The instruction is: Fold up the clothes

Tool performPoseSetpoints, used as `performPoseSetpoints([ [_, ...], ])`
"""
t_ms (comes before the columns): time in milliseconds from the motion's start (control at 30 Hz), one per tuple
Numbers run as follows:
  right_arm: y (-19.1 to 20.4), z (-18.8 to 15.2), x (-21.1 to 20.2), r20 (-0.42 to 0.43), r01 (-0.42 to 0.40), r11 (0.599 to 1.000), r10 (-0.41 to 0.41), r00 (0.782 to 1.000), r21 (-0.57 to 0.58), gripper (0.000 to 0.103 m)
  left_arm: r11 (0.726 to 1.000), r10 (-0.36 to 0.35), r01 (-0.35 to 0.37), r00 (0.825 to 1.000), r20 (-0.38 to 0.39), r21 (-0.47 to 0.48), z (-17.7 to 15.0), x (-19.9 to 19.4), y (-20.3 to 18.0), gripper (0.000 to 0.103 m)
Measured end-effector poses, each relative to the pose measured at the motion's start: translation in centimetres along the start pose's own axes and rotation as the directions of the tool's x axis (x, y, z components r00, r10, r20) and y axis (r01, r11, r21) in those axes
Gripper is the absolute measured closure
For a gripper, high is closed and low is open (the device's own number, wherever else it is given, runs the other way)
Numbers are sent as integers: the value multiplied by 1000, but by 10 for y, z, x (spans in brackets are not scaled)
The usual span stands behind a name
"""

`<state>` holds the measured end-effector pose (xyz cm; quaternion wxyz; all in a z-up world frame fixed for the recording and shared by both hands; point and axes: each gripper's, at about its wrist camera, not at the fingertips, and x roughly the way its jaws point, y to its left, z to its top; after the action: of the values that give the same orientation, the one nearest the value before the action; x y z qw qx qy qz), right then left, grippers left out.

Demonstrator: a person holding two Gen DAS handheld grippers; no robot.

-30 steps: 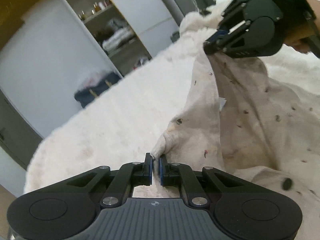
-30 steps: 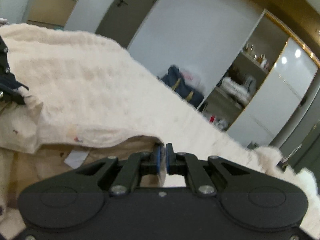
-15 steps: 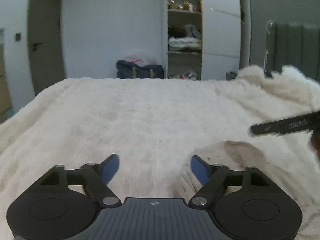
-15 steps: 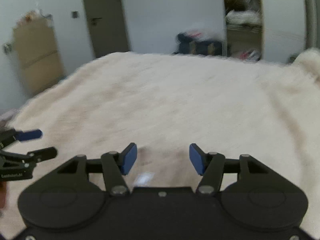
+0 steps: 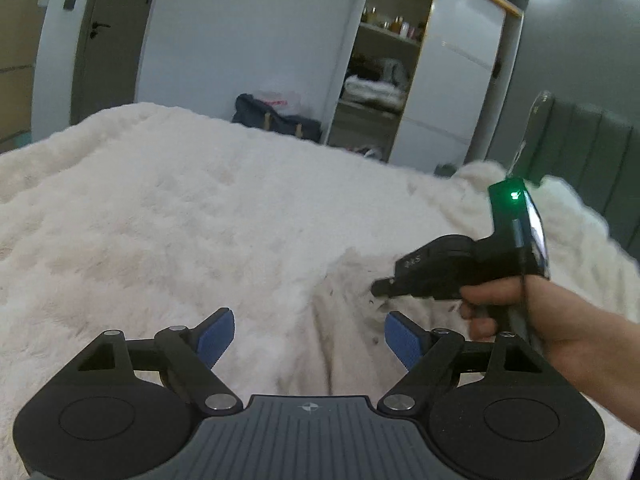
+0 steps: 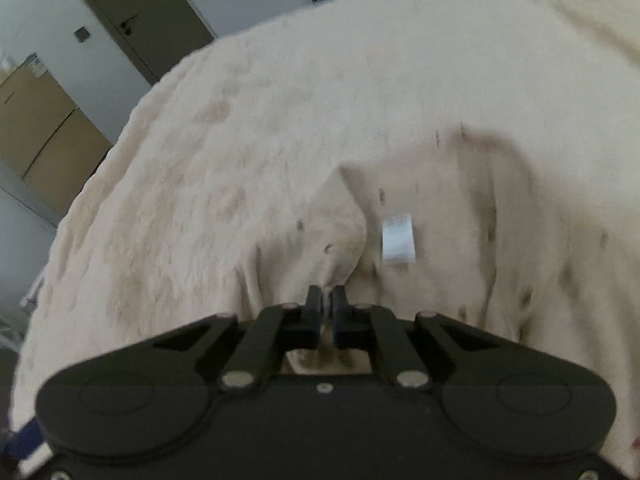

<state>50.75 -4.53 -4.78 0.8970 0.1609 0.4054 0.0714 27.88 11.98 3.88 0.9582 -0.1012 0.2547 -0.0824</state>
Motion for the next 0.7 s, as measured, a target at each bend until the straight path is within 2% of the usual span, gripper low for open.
performPoseSetpoints([
  [133,7,33,-7,65,5,998,-1,998,-67,101,1000,18,-18,1000,6,-16,10,4,7,25],
  [233,21,50,16,37,79,968,-72,997,-240,101,998,1,-1,1000,0,-68,16,7,16,25],
  [300,21,44,45,-23,153,933,-170,985,-324,101,998,8,-8,1000,5,-60,18,5,16,25],
  [367,16,30,67,-89,182,899,-236,968,-399,99,999,19,-18,1000,9,-45,21,4,16,25],
  [400,17,27,69,-93,185,891,-244,965,-415,98,999,22,-22,1000,11,-40,22,3,17,25],
  [433,18,26,70,-93,188,885,-249,964,-427,94,999,22,-21,1000,13,-42,23,-1,17,25],
  [500,15,35,34,18,202,902,-211,977,-382,82,998,17,-16,1000,22,-55,25,-6,20,25],
  [567,4,47,-4,110,211,927,-185,977,-310,55,998,10,-8,999,31,-66,28,-8,22,25],
  [700,-31,56,-53,140,271,944,-247,959,-190,54,997,6,-3,1000,31,-73,31,-4,25,25],
])
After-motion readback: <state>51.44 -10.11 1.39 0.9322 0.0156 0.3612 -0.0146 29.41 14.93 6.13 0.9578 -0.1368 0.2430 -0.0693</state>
